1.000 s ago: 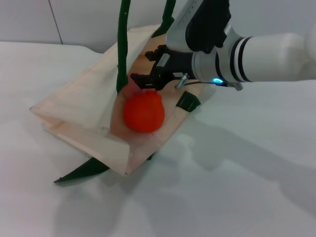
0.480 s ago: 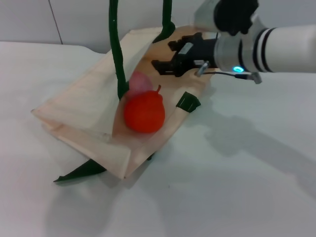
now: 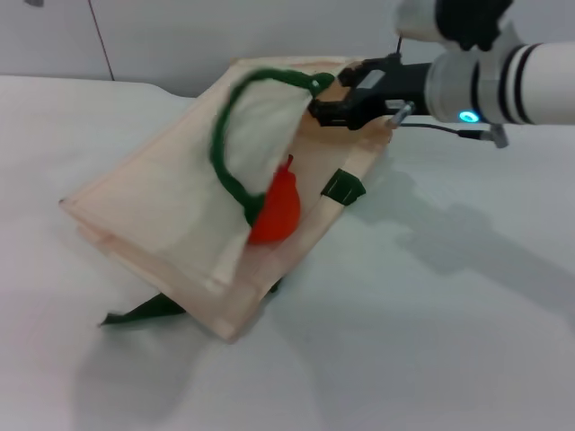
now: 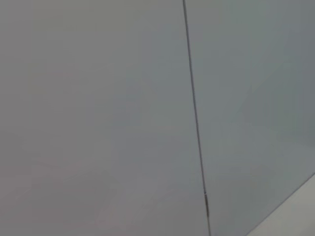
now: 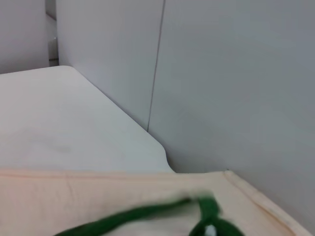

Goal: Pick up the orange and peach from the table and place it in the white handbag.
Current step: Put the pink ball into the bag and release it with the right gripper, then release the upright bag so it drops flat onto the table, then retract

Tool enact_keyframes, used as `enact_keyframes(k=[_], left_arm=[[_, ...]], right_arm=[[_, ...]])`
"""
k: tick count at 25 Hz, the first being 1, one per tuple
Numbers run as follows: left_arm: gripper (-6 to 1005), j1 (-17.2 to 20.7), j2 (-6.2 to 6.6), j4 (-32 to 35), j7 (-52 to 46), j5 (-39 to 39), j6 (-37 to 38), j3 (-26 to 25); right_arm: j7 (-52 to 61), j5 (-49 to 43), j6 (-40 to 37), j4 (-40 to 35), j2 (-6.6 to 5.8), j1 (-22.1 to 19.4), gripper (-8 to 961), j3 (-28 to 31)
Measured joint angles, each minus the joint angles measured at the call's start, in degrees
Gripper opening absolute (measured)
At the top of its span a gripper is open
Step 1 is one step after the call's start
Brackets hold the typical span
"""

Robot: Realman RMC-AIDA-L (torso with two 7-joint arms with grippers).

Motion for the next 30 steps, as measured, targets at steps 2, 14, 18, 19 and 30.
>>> enact_keyframes(k=[2,14,18,19,30], left_arm=[[330,0.55,-0.01,-0.62,0.43,-0.58,0.99,0.0],[433,7.08,-0.13,-9.14,3.75,-2.55,12.78,0.14],[431,9.35,-0.21,-10.75,5.19,-3.21,18.26,0.9],[431,9.91,-0.25,-11.45,5.78,-3.56,20.05,1.38],[423,15.09,-0.39,-21.44,15.14,-12.06,49.49,9.73]], right_arm=[[-0.05,-0.06,-0.77,0.01,-0.33,-0.61,666,1.33],[3.39,-12.25,-1.24,-2.28,-0.92,-5.63,664,15.29],[5.05,-16.68,-1.04,-5.52,-0.25,-8.26,665,18.85],[5.12,-17.65,-0.56,-7.57,0.36,-9.45,665,19.79],[5.1,-10.99,19.22,-21.06,2.73,-22.43,665,17.07]])
